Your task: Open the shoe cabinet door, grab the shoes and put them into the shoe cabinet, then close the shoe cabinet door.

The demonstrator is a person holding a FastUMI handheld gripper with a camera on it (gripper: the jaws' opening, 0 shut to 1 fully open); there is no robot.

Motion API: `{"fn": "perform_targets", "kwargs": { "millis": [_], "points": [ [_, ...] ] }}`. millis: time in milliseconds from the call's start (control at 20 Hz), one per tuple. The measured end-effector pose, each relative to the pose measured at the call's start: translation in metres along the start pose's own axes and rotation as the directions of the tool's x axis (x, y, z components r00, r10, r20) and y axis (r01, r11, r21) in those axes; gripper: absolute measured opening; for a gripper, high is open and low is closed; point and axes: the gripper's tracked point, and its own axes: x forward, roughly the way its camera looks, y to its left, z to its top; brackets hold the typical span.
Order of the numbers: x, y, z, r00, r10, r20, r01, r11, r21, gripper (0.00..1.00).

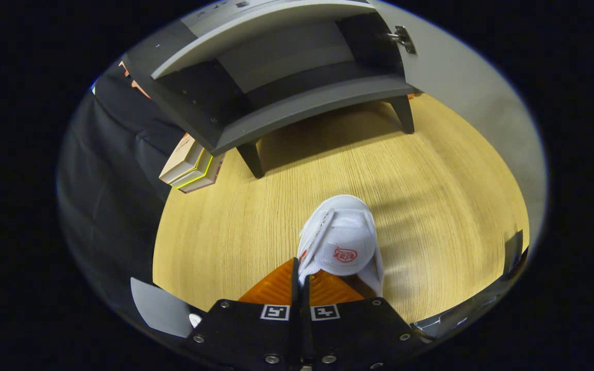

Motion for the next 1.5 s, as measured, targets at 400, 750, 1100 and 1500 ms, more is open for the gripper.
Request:
{"fn": "perform_targets", "kwargs": {
  "millis": [400,750,1100,1500],
  "points": [
    [-0.075,0.039,0.020,0.991,0.045,0.126,-0.053,0.997,0.055,0.01],
    [-0.153,0.079,0.075,0.957,0.101,0.270,-0.122,0.991,0.063,0.01],
    [-0.181,0.098,0.153,0.923,0.151,0.355,-0.176,0.984,0.039,0.01],
    [-0.175,0.115,0.264,0.881,0.205,0.427,-0.219,0.976,-0.017,0.01]
  ]
}}
